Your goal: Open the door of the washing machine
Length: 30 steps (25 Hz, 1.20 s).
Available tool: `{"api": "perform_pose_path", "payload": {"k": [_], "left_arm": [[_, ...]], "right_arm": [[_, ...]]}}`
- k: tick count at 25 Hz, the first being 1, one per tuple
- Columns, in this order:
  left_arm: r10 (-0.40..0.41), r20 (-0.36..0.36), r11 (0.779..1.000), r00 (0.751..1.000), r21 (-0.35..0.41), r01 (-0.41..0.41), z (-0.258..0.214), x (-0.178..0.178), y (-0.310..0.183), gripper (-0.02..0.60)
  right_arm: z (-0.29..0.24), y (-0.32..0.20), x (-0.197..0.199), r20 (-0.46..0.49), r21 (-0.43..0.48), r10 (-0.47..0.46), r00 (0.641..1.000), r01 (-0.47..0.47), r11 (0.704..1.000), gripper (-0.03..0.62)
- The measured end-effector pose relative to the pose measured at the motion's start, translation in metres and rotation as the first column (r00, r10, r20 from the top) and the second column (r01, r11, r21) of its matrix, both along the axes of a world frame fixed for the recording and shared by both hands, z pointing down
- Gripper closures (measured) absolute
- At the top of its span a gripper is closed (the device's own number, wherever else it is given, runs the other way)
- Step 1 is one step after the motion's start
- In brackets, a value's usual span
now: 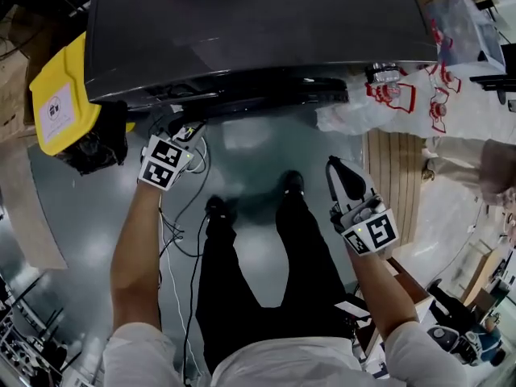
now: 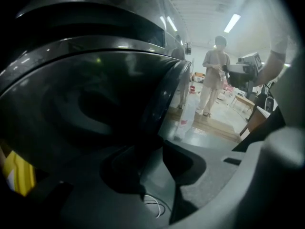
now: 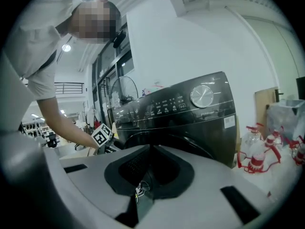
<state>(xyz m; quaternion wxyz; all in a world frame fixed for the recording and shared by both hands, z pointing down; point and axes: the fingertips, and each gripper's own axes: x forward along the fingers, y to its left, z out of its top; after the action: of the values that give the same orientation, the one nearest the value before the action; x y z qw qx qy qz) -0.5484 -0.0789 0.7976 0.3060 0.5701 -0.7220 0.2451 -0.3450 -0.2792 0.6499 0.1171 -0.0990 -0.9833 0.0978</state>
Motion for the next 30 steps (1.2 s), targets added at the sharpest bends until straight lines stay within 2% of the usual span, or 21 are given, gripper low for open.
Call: {"api": "perform_pose_path", "payload": {"k": [5, 8, 9, 11, 12, 15, 18, 21, 23, 26, 30], "left_arm": [[0.003, -0.049, 0.999, 0.999, -0.038, -0.005, 0.001, 0.010, 0.004, 0.440], [0.135, -0.103, 0.991, 0.985, 0.010, -0.135, 0.004, 0.066, 0.017, 0.474], [0.112, -0.107, 0.993, 0.988, 0.047, -0.107, 0.004, 0.084, 0.019, 0.456], [-0.053, -0.118, 0.991, 0.992, 0.116, 0.067, 0.002, 0.113, 0.019, 0.454], [-0.098, -0.117, 0.985, 0.988, 0.133, 0.113, -0.001, 0.124, 0.019, 0.448], [-0.067, -0.100, 0.987, 0.993, 0.137, 0.081, -0.005, 0.153, 0.023, 0.462], [-0.072, -0.093, 0.992, 0.993, 0.097, 0.081, -0.005, 0.189, 0.025, 0.468], [-0.135, -0.108, 0.986, 0.985, 0.082, 0.144, -0.008, 0.219, 0.018, 0.489], [-0.180, -0.143, 0.976, 0.973, 0.095, 0.195, -0.011, 0.235, 0.009, 0.491], [-0.231, -0.199, 0.961, 0.952, 0.104, 0.255, -0.011, 0.263, -0.004, 0.485], [-0.280, -0.215, 0.952, 0.936, 0.064, 0.299, -0.005, 0.307, -0.018, 0.486]], "right_arm": [[-0.002, -0.003, 0.017, -0.015, 0.011, -0.004, 1.000, 0.004, 1.000, 0.553], [-0.005, -0.009, 0.023, -0.007, 0.004, 0.012, 1.000, -0.012, 1.000, 0.553], [-0.006, -0.010, 0.025, -0.005, 0.004, 0.009, 1.000, -0.009, 1.000, 0.553], [-0.004, -0.005, 0.035, -0.012, 0.014, 0.002, 1.000, -0.002, 1.000, 0.553], [-0.002, -0.001, 0.041, -0.018, 0.023, 0.008, 1.000, -0.007, 1.000, 0.553], [-0.006, 0.009, 0.057, -0.020, 0.063, 0.034, 0.999, -0.033, 0.997, 0.553], [-0.026, 0.013, 0.095, -0.008, 0.098, 0.090, 0.996, -0.089, 0.991, 0.553], [-0.049, 0.015, 0.148, 0.010, 0.081, 0.218, 0.976, -0.218, 0.973, 0.553], [-0.059, 0.019, 0.179, 0.021, 0.084, 0.285, 0.958, -0.286, 0.955, 0.553], [-0.062, 0.023, 0.214, 0.027, 0.062, 0.351, 0.936, -0.352, 0.934, 0.553], [-0.064, 0.026, 0.253, 0.037, 0.017, 0.402, 0.915, -0.402, 0.915, 0.553]]}}
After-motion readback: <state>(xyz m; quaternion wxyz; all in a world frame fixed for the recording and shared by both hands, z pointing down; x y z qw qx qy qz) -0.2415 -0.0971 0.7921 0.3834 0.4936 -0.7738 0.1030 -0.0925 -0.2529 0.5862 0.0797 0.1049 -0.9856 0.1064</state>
